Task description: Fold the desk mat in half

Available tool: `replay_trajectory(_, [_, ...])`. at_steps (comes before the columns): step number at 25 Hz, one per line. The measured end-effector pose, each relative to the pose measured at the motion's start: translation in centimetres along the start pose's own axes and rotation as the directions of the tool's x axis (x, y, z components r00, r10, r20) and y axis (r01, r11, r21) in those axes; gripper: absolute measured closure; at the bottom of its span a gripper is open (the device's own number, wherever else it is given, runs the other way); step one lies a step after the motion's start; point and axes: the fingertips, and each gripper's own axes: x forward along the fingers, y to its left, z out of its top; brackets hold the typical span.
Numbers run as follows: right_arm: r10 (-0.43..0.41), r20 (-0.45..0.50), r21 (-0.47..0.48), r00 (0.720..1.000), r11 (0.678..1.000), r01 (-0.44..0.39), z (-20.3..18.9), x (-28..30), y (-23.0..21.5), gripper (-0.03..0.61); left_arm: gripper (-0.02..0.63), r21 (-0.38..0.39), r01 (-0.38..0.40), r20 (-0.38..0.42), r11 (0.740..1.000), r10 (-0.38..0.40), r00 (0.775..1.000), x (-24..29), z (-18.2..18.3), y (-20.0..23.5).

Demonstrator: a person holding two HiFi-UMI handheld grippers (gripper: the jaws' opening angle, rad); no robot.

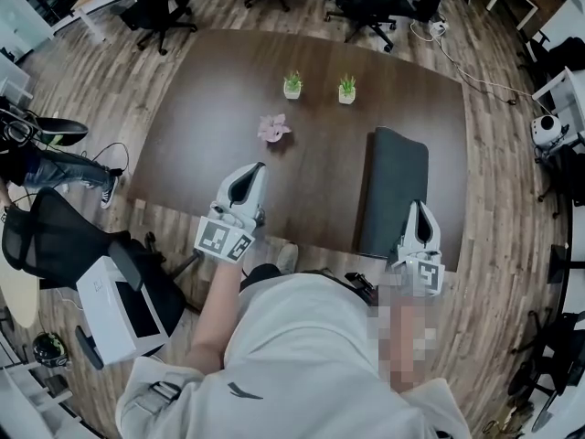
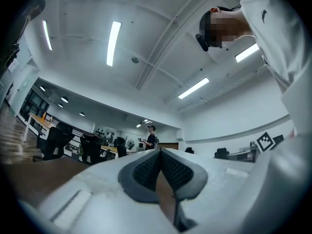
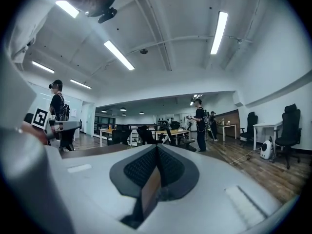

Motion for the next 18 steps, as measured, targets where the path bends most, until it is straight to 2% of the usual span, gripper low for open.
replay_trajectory(18, [0.016,-0.024,0.016,1.000,1.000,-0.015,-0.77,-0.82,0.85,0.580,0.609,-0.010,0.010,-0.011,1.000,-0.010,1.000,-1.00,-0.31,-0.07])
